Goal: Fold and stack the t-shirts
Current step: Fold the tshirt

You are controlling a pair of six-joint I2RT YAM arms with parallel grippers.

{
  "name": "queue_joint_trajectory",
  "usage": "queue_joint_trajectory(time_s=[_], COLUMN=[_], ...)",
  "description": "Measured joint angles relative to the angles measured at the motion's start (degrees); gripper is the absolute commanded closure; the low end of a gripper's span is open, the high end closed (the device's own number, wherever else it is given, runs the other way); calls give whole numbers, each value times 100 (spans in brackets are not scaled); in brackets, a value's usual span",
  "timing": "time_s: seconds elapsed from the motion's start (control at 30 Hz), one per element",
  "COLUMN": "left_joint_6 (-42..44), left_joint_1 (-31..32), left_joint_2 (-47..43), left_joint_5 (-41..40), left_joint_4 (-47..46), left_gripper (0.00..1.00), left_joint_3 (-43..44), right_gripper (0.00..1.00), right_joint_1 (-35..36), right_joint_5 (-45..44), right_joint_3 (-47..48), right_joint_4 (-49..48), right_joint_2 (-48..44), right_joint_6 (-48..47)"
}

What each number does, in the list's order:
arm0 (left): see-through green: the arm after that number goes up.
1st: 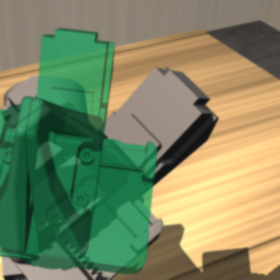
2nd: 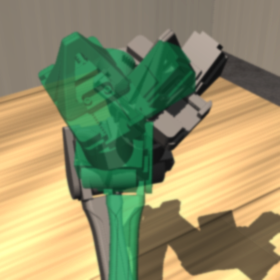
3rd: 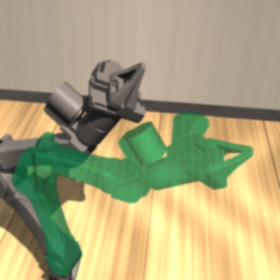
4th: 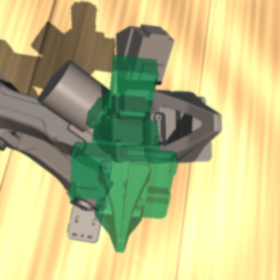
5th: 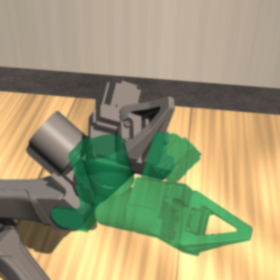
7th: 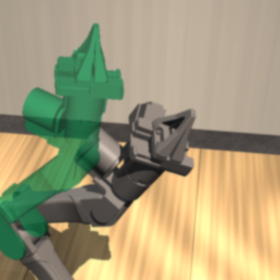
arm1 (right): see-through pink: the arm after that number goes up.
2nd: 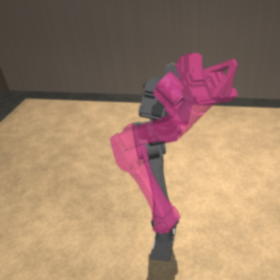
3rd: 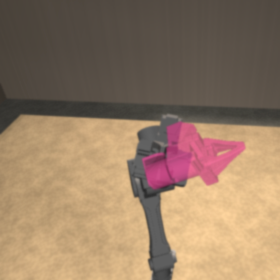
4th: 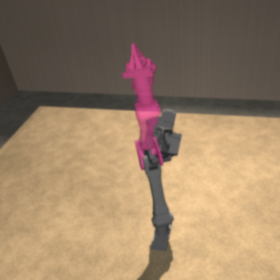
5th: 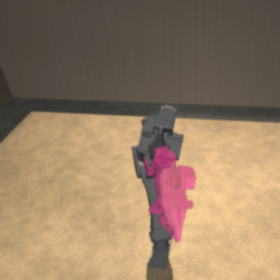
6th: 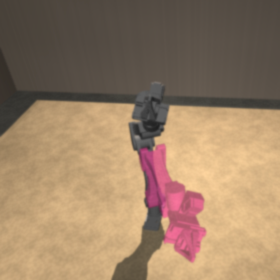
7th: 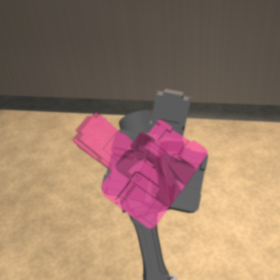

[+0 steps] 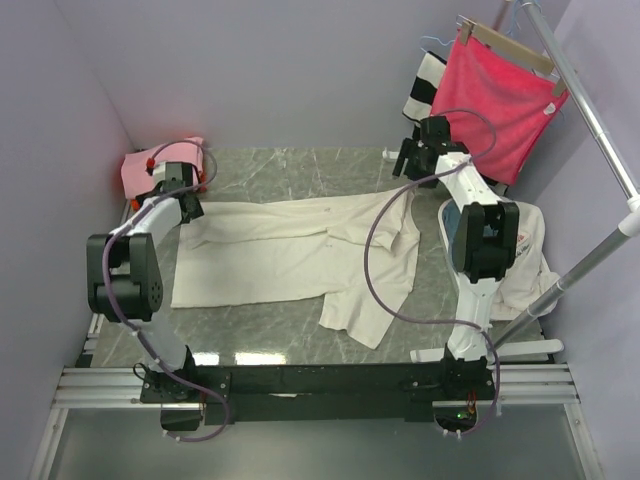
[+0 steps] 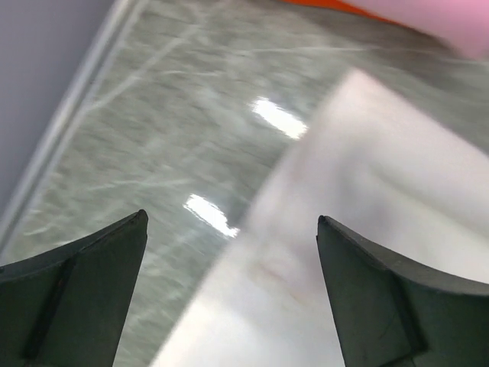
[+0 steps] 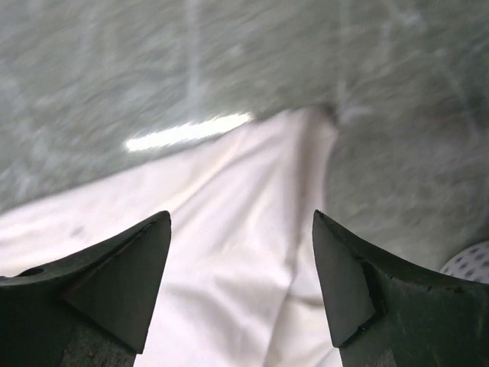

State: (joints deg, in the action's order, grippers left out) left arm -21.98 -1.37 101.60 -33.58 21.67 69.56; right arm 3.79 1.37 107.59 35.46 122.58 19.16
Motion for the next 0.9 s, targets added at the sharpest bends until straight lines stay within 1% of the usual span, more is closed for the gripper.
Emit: queue_joint_trajectory(time_s=[0.13, 0.23, 0.33, 0.47, 0.57, 0.73, 0.8, 0.87, 0.9], left_joint_6=[-229, -385, -522, -752, -944, -1193, -1241, -1283, -1283], left_joint_1=[13, 13, 11, -4, -42, -120, -149, -166, -168], left_joint_2=[-535, -575, -538, -535, -535, -535, -533, -533, -533], left_joint_5=[1023, 1526, 1891, 2269, 2511, 2636, 2643, 2627, 2608], left_joint_4=[-203, -354, -472, -645, -798, -1086, -1150, -1182, -1198], left_gripper=[3, 3, 4, 5, 9, 22, 26, 28, 32], left_joint_3=[-299, -474, -732, -1152, -1443, -1589, -1593, -1593, -1593], right_gripper=[18, 18, 18, 18, 18, 18, 20, 22, 24], right_joint_1=[376, 627, 798, 942, 1021, 1075, 1075, 1078, 1084], right_joint_5=[229, 584, 929, 1244, 1423, 1558, 1591, 1606, 1606], right_joint_3=[-501, -850, -1143, -1427, -1434, -1434, -1434, -1434, -1434], right_joint_4=[-63, -190, -267, -275, -269, -262, -264, -267, -267], right_joint_2=[-767, -1172, -1274, -1165, -1005, -844, -831, -822, -809], right_joint_6=[4, 4, 0, 2, -7, -46, -61, -72, -83])
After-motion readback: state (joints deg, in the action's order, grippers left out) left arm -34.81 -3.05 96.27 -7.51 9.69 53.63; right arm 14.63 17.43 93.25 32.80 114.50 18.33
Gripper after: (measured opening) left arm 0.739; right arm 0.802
